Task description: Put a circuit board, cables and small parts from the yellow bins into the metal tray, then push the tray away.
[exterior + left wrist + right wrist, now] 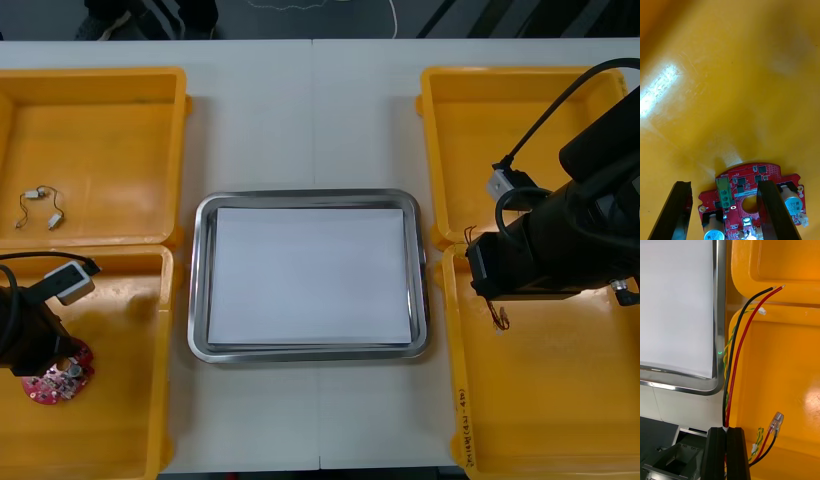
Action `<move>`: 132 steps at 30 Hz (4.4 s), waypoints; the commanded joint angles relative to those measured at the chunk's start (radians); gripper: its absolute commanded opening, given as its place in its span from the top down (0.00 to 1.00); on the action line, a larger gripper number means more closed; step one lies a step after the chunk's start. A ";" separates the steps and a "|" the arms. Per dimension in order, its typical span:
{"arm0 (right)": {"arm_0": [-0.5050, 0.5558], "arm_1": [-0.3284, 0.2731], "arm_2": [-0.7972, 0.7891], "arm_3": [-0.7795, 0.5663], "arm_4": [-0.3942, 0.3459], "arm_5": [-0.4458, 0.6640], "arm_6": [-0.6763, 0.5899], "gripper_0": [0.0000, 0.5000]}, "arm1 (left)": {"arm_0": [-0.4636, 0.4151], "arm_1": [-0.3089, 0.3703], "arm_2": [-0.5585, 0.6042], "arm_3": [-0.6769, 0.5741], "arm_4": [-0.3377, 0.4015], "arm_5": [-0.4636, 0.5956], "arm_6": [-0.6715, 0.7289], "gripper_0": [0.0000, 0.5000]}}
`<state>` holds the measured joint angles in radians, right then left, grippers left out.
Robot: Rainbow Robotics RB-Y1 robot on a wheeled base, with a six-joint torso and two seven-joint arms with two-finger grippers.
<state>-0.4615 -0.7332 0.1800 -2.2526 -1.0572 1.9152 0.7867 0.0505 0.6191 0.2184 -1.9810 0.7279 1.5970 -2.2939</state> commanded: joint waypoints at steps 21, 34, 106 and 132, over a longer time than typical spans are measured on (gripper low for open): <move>-0.032 0.011 0.012 -0.022 0.019 0.005 -0.012 1.00 | 0.035 0.019 0.006 0.045 -0.005 -0.063 -0.055 0.00; -0.032 0.011 0.012 -0.022 0.023 0.005 -0.006 1.00 | 0.035 0.013 -0.004 0.056 -0.019 -0.058 -0.056 0.00; -0.031 0.011 0.012 -0.022 0.014 0.005 -0.004 1.00 | -0.480 0.226 -0.197 -0.303 0.269 0.323 1.097 1.00; -0.029 0.009 0.012 -0.022 0.013 0.005 -0.009 1.00 | -0.623 -0.127 -0.542 -0.202 -0.084 0.323 1.117 1.00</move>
<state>-0.4628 -0.7320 0.1801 -2.2526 -1.0418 1.9154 0.7869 -0.5298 0.5272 -0.2946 -2.2115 0.6797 1.9129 -1.1078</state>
